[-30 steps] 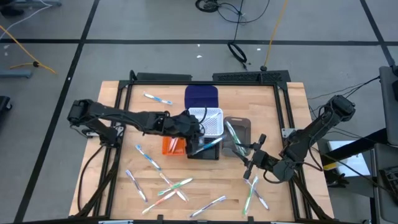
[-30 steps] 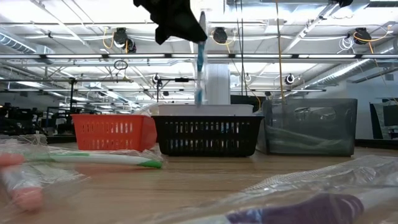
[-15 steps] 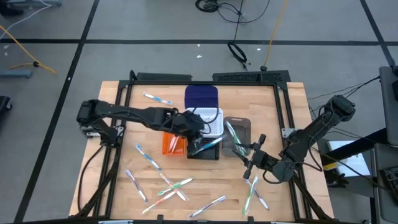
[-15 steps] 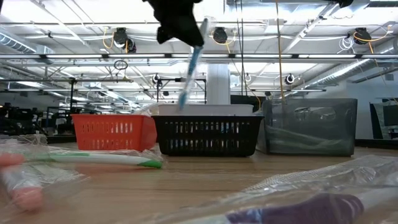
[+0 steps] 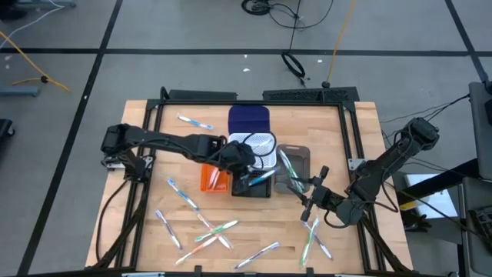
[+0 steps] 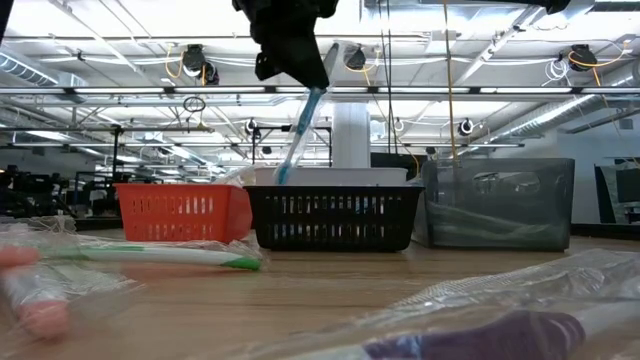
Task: Pick & Place Toothbrushes
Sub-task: Put the blue toothbrush into the black basket, then put the green toothbrush into the black bin
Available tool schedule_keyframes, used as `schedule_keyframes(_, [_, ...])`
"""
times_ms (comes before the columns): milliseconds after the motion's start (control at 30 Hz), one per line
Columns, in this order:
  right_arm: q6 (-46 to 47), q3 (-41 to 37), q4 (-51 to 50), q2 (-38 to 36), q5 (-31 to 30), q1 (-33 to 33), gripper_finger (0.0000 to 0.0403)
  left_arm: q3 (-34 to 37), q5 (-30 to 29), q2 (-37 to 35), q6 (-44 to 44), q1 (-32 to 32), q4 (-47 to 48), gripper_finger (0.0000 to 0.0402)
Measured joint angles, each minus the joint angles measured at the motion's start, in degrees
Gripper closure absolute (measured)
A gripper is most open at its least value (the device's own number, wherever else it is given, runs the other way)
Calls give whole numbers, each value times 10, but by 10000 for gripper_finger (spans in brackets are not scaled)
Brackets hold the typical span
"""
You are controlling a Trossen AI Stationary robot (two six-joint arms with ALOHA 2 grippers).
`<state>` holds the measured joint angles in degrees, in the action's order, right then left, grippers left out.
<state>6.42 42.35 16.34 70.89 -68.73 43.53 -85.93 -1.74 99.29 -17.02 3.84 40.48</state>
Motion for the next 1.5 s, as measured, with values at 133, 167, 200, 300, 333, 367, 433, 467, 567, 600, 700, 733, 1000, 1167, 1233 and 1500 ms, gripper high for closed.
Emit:
schedule_keyframes(133, [0, 0, 0, 0, 0, 0, 273, 0, 2, 0, 0, 1, 0, 394])
schedule_keyframes(167, [0, 0, 0, 0, 0, 0, 273, 0, 2, 4, 0, 0, -1, 390])
schedule_keyframes(200, [0, 0, 0, 0, 0, 0, 273, 0, 2, 6, 0, 0, -1, 384])
schedule_keyframes(300, [0, 0, 0, 0, 0, 0, 273, 0, 2, 16, 3, 0, 1, 369])
schedule_keyframes(333, [0, 0, 0, 0, 0, 0, 273, 0, 2, 18, 3, 0, -3, 366])
schedule_keyframes(367, [0, 0, 0, 0, 0, 0, 273, 0, 2, 20, 4, 0, -1, 364])
schedule_keyframes(433, [0, 0, -1, 0, 0, 0, 273, 0, 2, 24, 3, 0, 1, 362])
schedule_keyframes(467, [0, 0, -2, 0, 0, 0, 273, 0, 2, 26, 4, 0, -4, 361])
schedule_keyframes(567, [4, 0, -4, 0, 0, 0, 273, 0, 2, 28, 4, 0, -2, 360])
schedule_keyframes(600, [6, 0, -6, 0, 0, 0, 273, 0, 2, 28, 7, 0, -3, 359])
schedule_keyframes(700, [12, 0, -9, 0, 0, 0, 273, 0, 2, 28, 17, 1, -3, 358])
schedule_keyframes(733, [15, 0, -11, 0, 0, 0, 273, 0, 2, 28, 17, 0, -3, 358])
schedule_keyframes(1000, [15, 0, -13, 0, 0, 0, 273, 0, 17, 28, 20, 0, 0, 303])
schedule_keyframes(1167, [18, 0, -16, 0, 0, 0, 273, 0, 17, 28, 19, 0, -1, 268])
schedule_keyframes(1233, [19, 0, -17, 0, 0, 0, 273, 0, 17, 28, 19, 0, 0, 259])
schedule_keyframes(1500, [24, 0, -16, 0, 33, 0, 273, 0, 25, 28, 21, -1, 2, 257])
